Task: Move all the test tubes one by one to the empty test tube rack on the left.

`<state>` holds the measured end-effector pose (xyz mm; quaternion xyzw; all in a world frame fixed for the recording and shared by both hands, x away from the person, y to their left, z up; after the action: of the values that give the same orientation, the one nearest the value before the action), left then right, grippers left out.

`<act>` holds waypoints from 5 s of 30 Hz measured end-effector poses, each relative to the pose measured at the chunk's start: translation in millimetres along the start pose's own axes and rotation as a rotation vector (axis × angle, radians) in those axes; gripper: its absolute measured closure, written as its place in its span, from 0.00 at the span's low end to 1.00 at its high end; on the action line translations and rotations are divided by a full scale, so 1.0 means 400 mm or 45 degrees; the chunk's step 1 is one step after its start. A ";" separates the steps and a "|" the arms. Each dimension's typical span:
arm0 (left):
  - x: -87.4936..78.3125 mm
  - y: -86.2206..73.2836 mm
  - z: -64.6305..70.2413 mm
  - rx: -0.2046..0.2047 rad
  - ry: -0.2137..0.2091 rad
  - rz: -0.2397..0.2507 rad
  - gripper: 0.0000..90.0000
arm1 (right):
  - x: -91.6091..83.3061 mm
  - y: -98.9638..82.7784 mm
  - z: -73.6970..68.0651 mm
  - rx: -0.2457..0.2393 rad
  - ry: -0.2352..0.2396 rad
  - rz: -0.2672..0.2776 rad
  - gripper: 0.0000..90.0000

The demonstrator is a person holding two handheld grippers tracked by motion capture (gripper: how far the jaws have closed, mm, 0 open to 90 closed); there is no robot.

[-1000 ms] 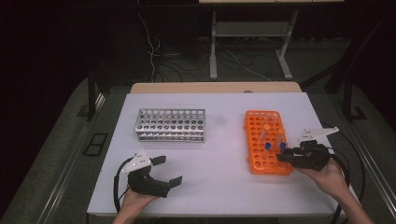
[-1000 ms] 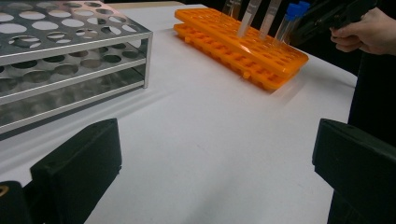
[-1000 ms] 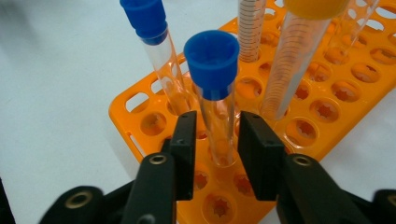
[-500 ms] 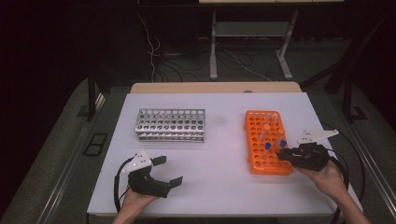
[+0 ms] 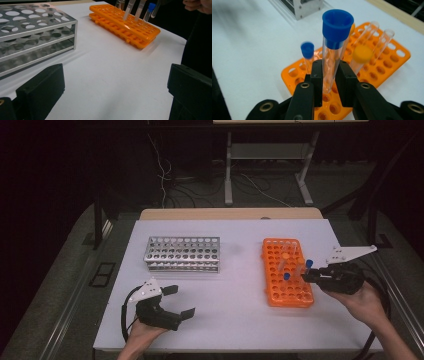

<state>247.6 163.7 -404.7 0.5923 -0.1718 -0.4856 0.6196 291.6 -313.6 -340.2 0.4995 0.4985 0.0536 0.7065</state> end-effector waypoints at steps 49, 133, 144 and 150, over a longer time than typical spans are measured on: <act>0.076 0.254 -0.031 0.217 -0.131 -0.289 0.02 | 0.126 0.310 -0.106 -0.218 0.325 -0.079 0.85; 0.290 0.540 -0.140 0.408 -0.265 -0.695 0.83 | 0.216 0.295 -0.103 -0.026 0.347 0.018 0.39; 0.313 0.560 -0.216 0.353 -0.173 -0.677 0.83 | 0.147 0.258 -0.098 0.063 0.277 0.072 0.00; 0.327 0.552 -0.262 0.310 -0.122 -0.667 0.83 | 0.112 0.228 -0.091 0.101 0.251 0.089 0.00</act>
<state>479.5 79.7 -278.1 0.6629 -0.0990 -0.6323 0.3886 324.9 -218.9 -300.2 0.5363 0.5496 0.1076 0.6314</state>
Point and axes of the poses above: each handheld gripper's, and its own axes: x roughly forward along the jaws, y roughly out of its top, z roughly to its right, the point moved 1 cm from there along x, roughly forward along the jaws, and after that the axes turned 2 degrees about z, right-handed, at the moved point
